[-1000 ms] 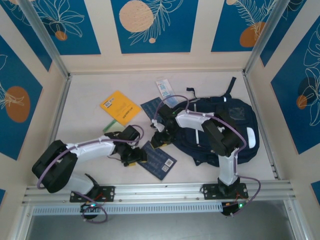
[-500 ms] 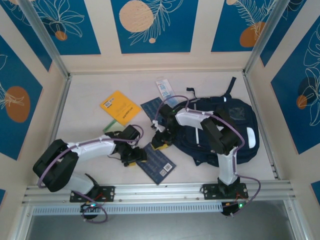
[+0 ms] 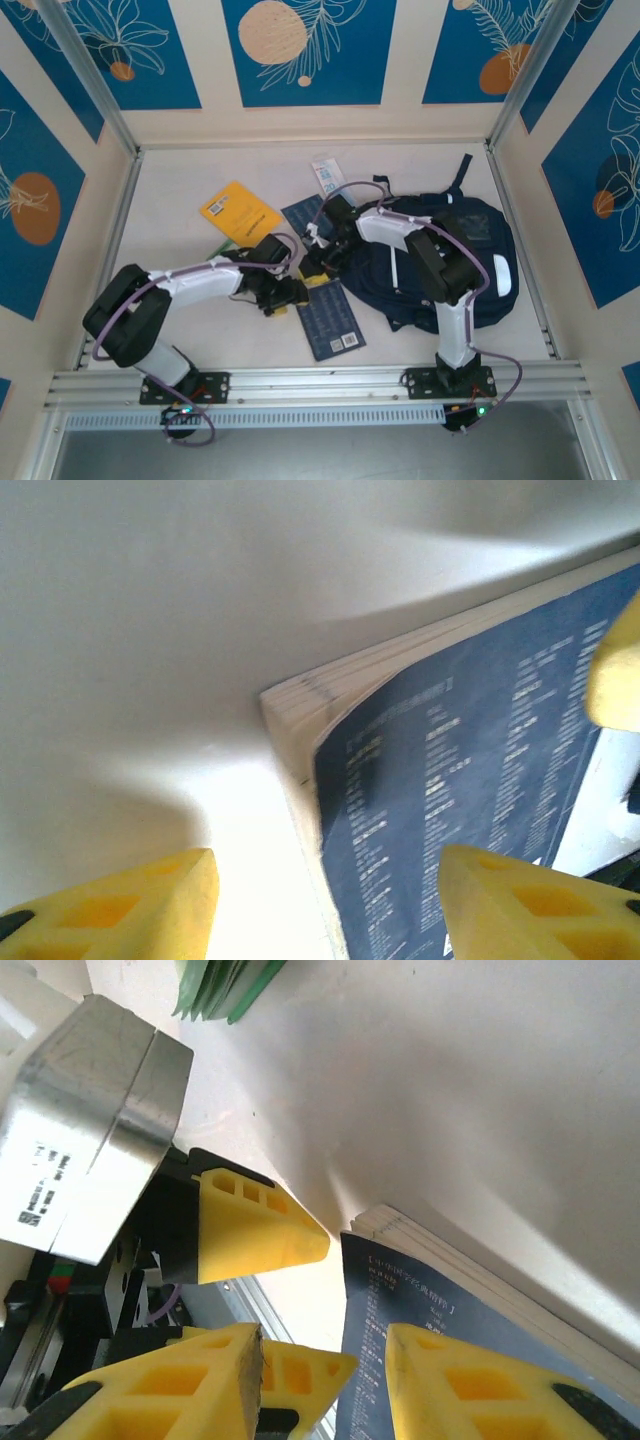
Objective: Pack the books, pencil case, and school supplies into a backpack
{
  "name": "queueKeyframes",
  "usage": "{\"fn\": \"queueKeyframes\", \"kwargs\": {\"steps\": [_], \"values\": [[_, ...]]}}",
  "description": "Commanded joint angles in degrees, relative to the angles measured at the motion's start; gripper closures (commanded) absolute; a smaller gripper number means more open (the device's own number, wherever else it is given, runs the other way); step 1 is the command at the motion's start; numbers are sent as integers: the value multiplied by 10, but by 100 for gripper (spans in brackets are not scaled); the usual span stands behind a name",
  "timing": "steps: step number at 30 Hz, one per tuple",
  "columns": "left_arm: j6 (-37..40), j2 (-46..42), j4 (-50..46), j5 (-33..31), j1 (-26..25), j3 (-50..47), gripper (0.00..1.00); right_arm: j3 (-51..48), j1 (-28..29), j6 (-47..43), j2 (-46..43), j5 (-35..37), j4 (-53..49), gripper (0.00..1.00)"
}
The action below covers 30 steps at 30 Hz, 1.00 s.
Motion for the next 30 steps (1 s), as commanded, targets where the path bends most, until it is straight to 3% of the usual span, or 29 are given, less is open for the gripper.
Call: {"fn": "queueKeyframes", "kwargs": {"steps": [1, 7, 15, 21, 30], "values": [[30, 10, 77, 19, 17, 46, 40, -6, 3, 35, -31, 76, 7, 63], [70, -5, 36, 1, 40, 48, 41, -53, 4, 97, -146, 265, -6, 68], [53, -47, 45, 0, 21, -17, 41, -182, 94, 160, -251, 406, -9, 74], [44, -39, 53, -8, -26, -26, 41, -251, 131, 197, -273, 459, -3, 65], [32, -5, 82, 10, -50, -25, 42, -271, 100, 181, -255, 447, 39, 59]]}}
